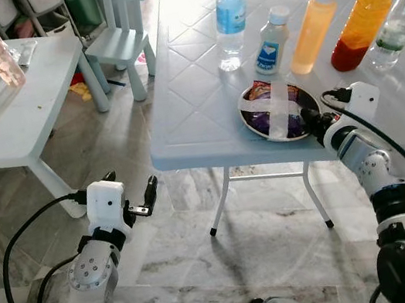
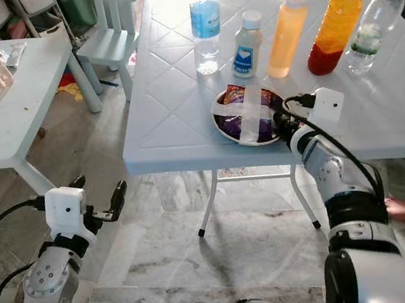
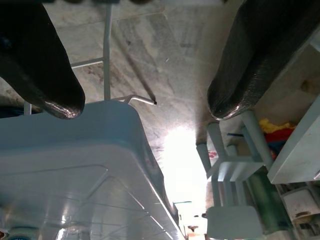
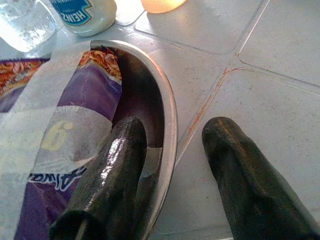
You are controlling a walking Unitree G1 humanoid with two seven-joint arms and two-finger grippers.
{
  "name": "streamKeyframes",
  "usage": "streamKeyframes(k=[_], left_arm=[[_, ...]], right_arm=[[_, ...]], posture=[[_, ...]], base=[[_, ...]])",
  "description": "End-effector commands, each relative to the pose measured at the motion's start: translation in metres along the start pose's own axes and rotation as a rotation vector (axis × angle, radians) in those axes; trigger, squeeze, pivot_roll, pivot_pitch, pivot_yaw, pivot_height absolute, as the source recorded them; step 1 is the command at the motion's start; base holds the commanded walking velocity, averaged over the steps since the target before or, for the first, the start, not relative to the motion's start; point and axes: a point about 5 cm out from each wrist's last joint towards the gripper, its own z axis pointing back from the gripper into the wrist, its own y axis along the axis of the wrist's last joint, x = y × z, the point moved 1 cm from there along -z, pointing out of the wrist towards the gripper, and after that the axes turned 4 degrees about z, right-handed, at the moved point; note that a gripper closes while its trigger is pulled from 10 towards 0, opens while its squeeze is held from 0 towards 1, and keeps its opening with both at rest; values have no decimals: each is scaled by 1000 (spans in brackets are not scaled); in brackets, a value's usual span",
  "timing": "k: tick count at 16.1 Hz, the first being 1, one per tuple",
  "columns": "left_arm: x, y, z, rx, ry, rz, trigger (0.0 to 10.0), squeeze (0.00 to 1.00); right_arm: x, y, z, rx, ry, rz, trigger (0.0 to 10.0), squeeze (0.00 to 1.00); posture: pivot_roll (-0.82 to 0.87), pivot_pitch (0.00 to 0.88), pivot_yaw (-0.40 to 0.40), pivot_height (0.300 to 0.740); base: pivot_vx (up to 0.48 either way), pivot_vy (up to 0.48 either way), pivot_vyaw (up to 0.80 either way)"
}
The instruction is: Restocking fridge
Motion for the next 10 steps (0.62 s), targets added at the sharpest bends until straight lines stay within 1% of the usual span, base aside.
streamKeyframes(k=[1,4,6,10], left_arm=[[5,3,0,12,-10,-5,10000,0],[7,3,2,14,-15,-7,10000,0],[6,3,2,14,-10,-7,10000,0],[7,4,0,21,-9,-5,10000,0]], right_arm=[[10,-7,0,-57,-25,-6,0,0],[9,-9,-2,-76,-9,24,0,0],[9,-11,-2,-80,-9,15,0,0],[8,-14,-3,-70,-16,-48,0,0]], posture=[[127,150,-27,740],[130,152,-30,740],[130,150,-31,740],[127,148,-34,740]], base=[[0,0,0],[0,0,0],[0,0,0],[0,0,0]])
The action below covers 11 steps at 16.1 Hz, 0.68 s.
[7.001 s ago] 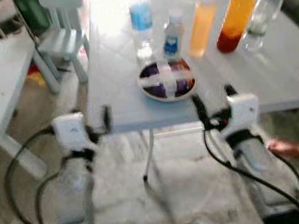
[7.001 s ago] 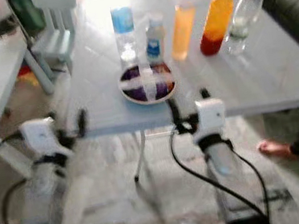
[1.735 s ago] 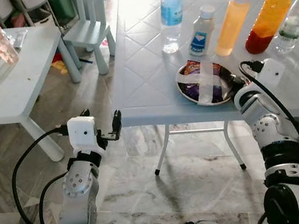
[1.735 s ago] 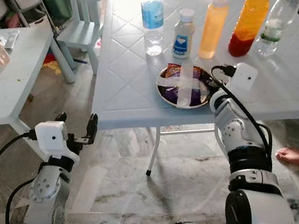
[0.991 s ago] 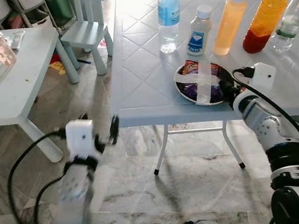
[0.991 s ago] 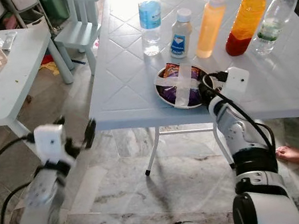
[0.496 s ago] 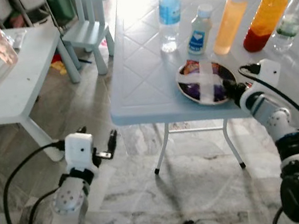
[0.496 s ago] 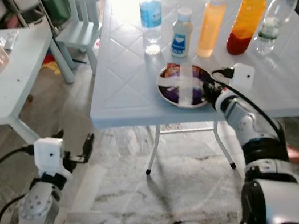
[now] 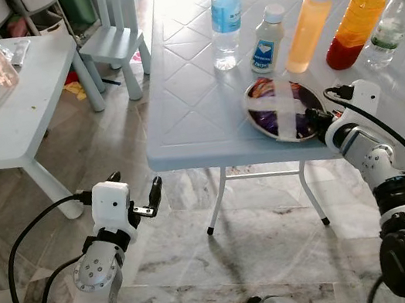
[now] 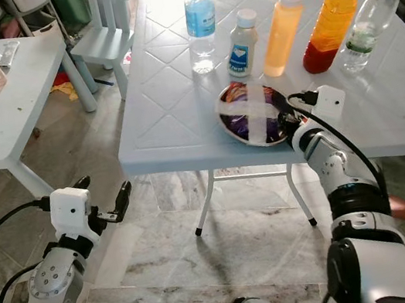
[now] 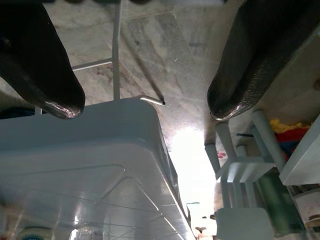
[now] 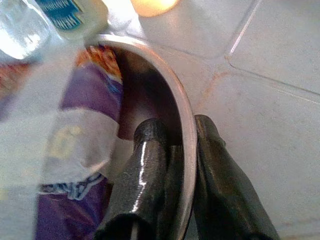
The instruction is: Restocking fridge
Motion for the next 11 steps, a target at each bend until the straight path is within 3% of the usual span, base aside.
streamKeyframes(k=[1,3,6,8,11], left_arm=[[0,6,-1,21,4,-14,10000,0],[-1,9,-4,31,9,-18,10000,0],[-10,19,-7,68,73,-29,10000,0],[-18,18,-8,59,150,-9,10000,0],[-16,13,-7,38,171,23,10000,0]], right_arm=[[6,-17,1,-62,-40,-23,0,0],[0,-17,1,-49,-28,-25,0,0],[-26,-1,9,115,52,33,0,0],[-41,-6,19,187,92,47,0,0],[-54,-31,39,229,111,56,0,0]], posture=[[128,147,-36,740],[129,147,-38,740],[123,144,-47,740],[120,137,-52,740],[115,120,-58,740]], base=[[0,0,0],[0,0,0],[0,0,0],[0,0,0],[0,0,0]])
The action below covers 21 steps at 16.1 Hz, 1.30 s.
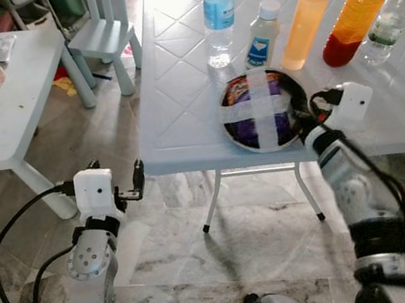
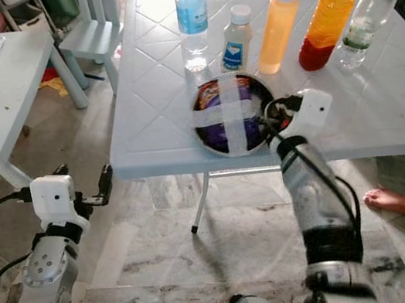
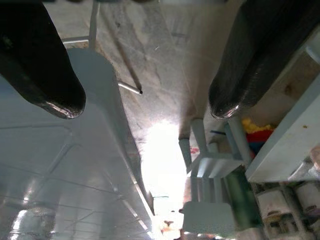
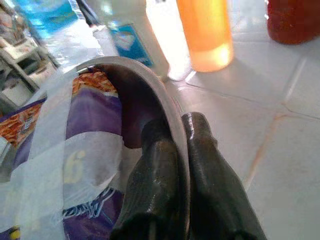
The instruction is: Restocking fridge
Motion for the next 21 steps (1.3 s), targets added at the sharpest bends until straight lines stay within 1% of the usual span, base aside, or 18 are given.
streamKeyframes(k=[1,2,3,4,6,7,8,9,10,12,13,18,21], left_arm=[[0,-4,2,-25,8,7,10000,0],[2,-7,4,-36,7,11,10000,0],[4,-9,4,-42,8,15,10000,0],[5,-12,5,-52,9,20,10000,0],[5,-14,4,-56,12,24,10000,0],[5,-13,1,-55,14,24,10000,0],[5,-12,-1,-48,14,23,10000,0],[4,-10,-3,-43,15,23,10000,0],[4,-10,-5,-38,15,20,10000,0],[3,-9,-6,-36,14,18,10000,0],[3,-9,-7,-34,12,17,10000,0],[5,-11,-10,-32,6,15,10000,0],[7,-13,-10,-33,-2,4,10000,0]], right_arm=[[-4,-17,8,-54,1,26,0,0],[-7,-20,15,-54,9,23,392,0],[-8,-23,19,-54,12,38,10000,0],[-8,-26,26,-51,-5,69,10000,0],[-4,-29,31,-59,-27,111,10000,0],[-1,-31,32,-71,-49,115,10000,0],[-2,-30,31,-74,-51,91,10000,0],[-4,-28,30,-68,-28,79,10000,0],[-9,-25,30,-45,10,104,10000,0],[-14,-21,28,-21,29,101,10000,0],[-17,-19,27,-8,47,109,10000,0],[-23,-19,27,-5,87,102,10000,0],[-25,-19,27,-4,104,90,10000,0]], posture=[[114,113,-60,740],[110,105,-58,740],[107,98,-57,740],[102,85,-56,740],[99,74,-58,740],[98,69,-60,740],[98,69,-60,740],[97,63,-60,740],[95,57,-56,740],[94,47,-53,740],[94,47,-53,740],[90,40,-52,740],[91,31,-54,740]], base=[[0,0,0],[0,0,0],[0,0,0],[-240,0,0],[-259,0,0],[-285,0,0],[-281,0,0],[-281,0,0],[-281,0,0],[-277,0,0],[-266,0,800],[-204,0,800],[0,0,800]])
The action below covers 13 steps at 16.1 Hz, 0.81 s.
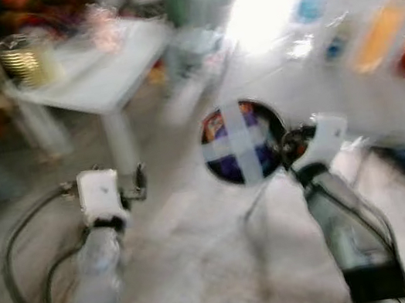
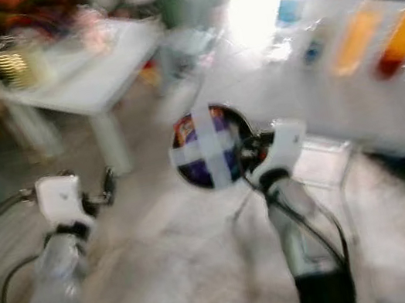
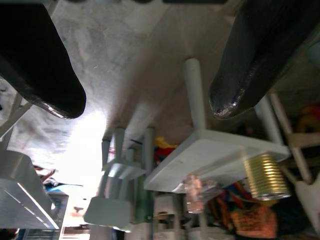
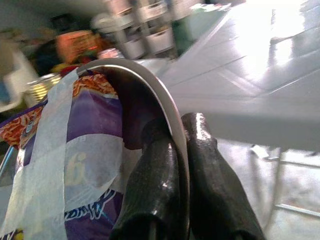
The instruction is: Restocking fridge
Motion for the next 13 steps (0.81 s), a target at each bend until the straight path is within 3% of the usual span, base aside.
streamKeyframes(k=[1,9,13], left_arm=[[3,-1,-1,-5,-15,-20,10000,0],[10,-10,-1,-23,-45,-40,10000,0],[-2,-21,5,-66,-9,-34,10000,0]], right_arm=[[1,7,0,30,6,-4,10000,0],[-9,6,-5,38,60,13,10000,0],[-5,4,-3,33,41,6,10000,0]], posture=[[91,31,-54,740],[90,17,-46,740],[84,16,-42,740]], base=[[0,0,800],[0,-61,800],[0,0,800]])
